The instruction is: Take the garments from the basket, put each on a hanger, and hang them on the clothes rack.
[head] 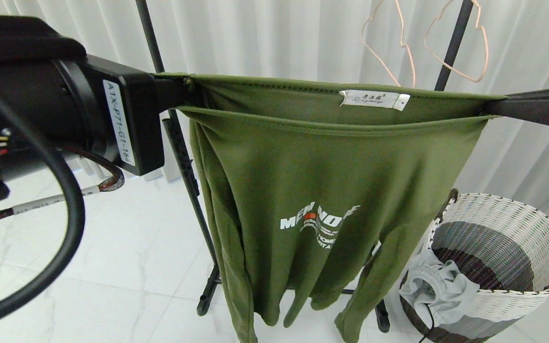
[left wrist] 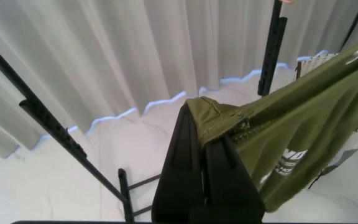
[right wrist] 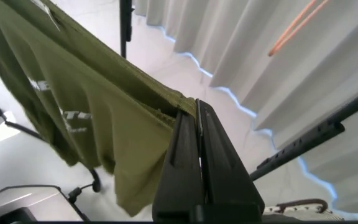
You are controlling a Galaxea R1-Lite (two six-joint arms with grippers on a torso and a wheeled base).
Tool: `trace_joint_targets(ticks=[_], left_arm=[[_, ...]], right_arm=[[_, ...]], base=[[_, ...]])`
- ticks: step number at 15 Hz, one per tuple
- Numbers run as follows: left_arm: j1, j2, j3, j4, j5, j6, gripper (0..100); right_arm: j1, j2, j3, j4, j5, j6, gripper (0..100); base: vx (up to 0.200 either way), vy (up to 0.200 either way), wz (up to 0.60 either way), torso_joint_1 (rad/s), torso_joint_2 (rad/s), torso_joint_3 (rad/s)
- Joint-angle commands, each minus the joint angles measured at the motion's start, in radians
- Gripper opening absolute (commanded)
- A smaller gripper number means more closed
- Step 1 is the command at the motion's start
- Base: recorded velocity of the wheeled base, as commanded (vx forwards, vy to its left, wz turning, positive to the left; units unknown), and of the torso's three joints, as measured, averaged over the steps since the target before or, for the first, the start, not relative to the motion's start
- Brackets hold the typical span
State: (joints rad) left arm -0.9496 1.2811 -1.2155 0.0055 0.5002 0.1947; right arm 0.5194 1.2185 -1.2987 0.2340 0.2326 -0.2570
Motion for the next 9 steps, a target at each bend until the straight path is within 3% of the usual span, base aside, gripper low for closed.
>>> trace_joint_targets(ticks=[1,5,9], left_arm=[[0.0,0.012,0.008,-0.002,0.001,-0.003,0],[-0.001,0.009,0.076,-0.007,0.001,-0.023,0],[-0.006,0.021,0.045,-0.009,0.0,-0.026,0]], right_arm=[[0.005,-0.033,0.012,-0.001,-0.006,0.002,0],[0.008,-0.043,0.039,-0.002,-0.012,-0.002,0],[0.007,-0.059,0.039,0.03,-0.065,-0.001,0]], base=[[0.0,0.0,0.0,0.0,0.0,0.0],[0.0,0.0,0.0,0.0,0.0,0.0],[0.0,0.0,0.0,0.0,0.0,0.0]])
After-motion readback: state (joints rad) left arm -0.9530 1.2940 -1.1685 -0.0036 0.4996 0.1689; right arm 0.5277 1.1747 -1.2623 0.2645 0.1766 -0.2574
